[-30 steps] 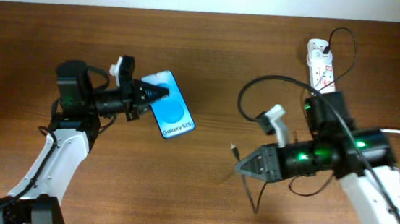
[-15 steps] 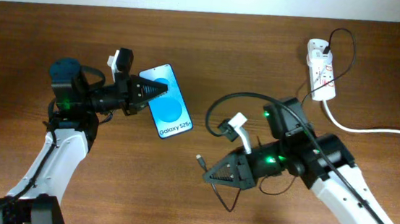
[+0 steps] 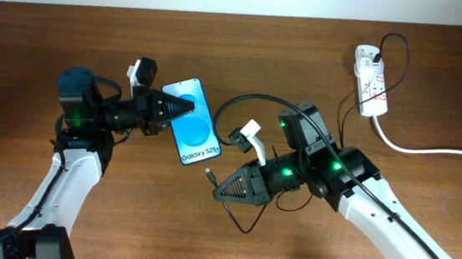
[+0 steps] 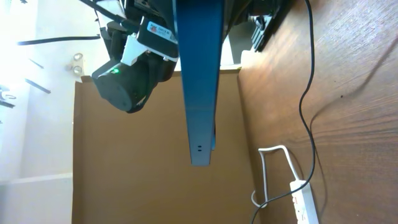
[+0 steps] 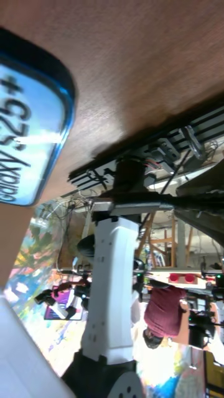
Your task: Plug charger to phone and switch on socket
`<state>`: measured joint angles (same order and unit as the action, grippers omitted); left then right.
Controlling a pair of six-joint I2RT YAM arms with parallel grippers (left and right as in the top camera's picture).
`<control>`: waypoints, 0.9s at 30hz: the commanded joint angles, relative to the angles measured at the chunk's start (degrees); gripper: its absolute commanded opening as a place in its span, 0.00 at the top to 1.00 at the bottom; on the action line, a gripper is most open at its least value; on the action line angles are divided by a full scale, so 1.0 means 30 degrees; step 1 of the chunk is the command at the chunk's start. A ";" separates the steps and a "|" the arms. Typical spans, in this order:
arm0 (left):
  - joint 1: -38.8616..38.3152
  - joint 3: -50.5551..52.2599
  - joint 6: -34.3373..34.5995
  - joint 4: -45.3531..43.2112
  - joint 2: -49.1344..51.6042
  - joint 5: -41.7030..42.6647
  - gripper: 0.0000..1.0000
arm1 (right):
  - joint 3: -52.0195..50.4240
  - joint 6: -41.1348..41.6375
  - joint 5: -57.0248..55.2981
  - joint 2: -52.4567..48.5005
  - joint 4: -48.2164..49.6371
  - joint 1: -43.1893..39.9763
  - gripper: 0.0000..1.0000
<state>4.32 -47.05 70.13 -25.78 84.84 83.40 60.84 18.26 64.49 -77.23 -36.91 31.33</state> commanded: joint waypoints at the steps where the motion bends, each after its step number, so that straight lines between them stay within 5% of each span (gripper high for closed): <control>1: 0.0080 -0.0262 0.0051 -0.0124 -0.0080 -0.0007 1.00 | -0.0015 0.1778 -0.0867 -0.0131 0.0474 0.0240 0.95; 7: 0.0080 -0.0262 0.0051 -0.0117 -0.0080 -0.0160 1.00 | -0.0029 0.3752 -0.1705 -0.0430 0.0838 0.0648 0.95; 27: 0.0080 -0.0262 0.0051 -0.0117 -0.0080 -0.0153 1.00 | -0.0036 0.4065 -0.0699 -0.0721 0.1741 0.0714 0.96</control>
<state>4.32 -47.05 70.13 -25.78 84.84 82.91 60.82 30.26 60.03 -78.98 -32.05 32.91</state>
